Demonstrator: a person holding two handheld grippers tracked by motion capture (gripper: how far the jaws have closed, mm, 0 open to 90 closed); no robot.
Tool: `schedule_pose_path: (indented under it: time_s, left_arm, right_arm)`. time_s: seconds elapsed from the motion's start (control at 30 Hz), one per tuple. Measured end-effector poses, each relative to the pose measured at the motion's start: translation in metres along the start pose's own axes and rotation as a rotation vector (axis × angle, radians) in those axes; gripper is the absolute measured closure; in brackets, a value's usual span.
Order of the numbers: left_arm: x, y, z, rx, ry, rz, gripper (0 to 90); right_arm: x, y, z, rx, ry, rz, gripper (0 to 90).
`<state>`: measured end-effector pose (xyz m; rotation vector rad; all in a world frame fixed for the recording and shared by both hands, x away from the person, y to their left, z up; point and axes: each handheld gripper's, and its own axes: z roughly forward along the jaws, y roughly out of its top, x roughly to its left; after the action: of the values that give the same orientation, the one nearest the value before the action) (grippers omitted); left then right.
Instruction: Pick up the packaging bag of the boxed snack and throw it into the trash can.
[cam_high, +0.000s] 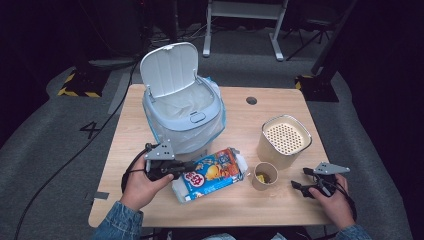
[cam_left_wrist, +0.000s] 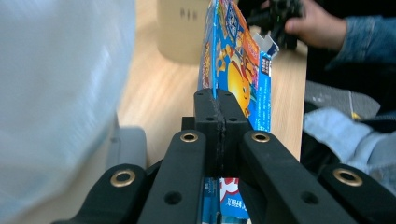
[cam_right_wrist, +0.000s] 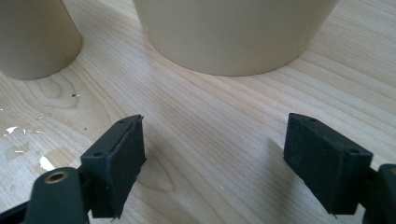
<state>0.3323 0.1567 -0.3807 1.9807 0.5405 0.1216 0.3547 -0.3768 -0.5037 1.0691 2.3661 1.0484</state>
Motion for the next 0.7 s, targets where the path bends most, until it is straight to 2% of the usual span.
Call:
schedule_pose_path:
  time_s: [0.23, 0.37, 0.7]
  left_arm:
    - [0.001, 0.031, -0.023, -0.1, 0.049, 0.03, 89.2]
    - [0.003, 0.046, -0.032, -0.119, 0.087, 0.046, 89.1]
    - [0.01, 0.082, -0.047, -0.205, 0.13, 0.056, 89.2]
  right_arm:
    - [0.0, 0.0, 0.0, -0.001, 0.0, -0.001, 20.6]
    - [0.0, 0.0, 0.0, -0.001, 0.0, -0.001, 20.6]
    - [0.0, 0.0, 0.0, 0.0, 0.0, 0.0, 20.6]
